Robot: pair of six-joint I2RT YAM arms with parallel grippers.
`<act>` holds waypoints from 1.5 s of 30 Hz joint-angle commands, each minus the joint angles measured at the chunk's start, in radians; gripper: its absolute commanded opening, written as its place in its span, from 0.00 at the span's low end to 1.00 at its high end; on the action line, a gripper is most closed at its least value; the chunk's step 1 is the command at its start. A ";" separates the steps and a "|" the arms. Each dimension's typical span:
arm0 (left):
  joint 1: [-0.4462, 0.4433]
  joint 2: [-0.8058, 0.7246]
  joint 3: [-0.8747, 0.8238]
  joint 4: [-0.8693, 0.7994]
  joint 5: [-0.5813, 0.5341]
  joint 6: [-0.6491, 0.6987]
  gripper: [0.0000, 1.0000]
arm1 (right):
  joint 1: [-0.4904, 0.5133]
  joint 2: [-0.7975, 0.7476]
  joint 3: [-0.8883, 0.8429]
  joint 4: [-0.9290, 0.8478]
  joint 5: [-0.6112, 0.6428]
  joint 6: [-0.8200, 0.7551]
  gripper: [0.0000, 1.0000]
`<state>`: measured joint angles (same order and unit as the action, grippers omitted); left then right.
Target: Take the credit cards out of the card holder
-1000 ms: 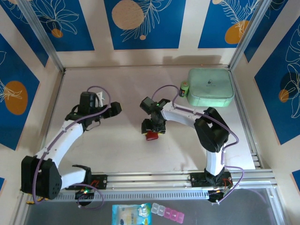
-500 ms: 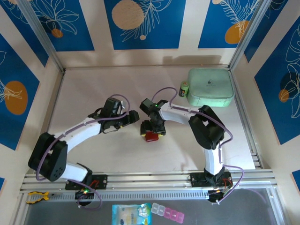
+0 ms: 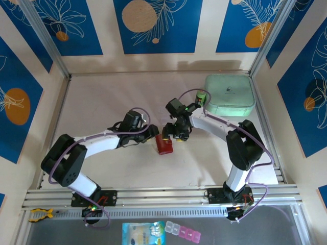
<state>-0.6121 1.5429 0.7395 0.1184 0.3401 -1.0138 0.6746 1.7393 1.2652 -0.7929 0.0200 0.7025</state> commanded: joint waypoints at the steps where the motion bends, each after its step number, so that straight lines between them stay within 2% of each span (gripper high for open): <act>1: -0.010 0.021 -0.039 0.070 0.002 -0.093 0.37 | 0.002 0.014 -0.003 -0.002 -0.043 -0.055 0.57; 7: -0.017 0.034 -0.096 0.165 0.019 -0.167 0.18 | 0.011 0.080 0.059 -0.019 -0.027 -0.102 0.43; 17: -0.025 0.062 -0.126 0.249 0.053 -0.225 0.02 | 0.035 0.181 0.166 -0.084 0.019 -0.148 0.38; 37: -0.055 0.115 -0.152 0.340 0.077 -0.299 0.00 | 0.065 0.269 0.173 -0.093 0.066 -0.138 0.36; 45: -0.058 0.134 -0.145 0.312 0.063 -0.281 0.00 | 0.066 0.267 0.150 -0.078 0.069 -0.118 0.29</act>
<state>-0.6586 1.6562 0.5953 0.4343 0.3931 -1.3037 0.7315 1.9846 1.4292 -0.8761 0.0875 0.5724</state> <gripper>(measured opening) 0.063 0.298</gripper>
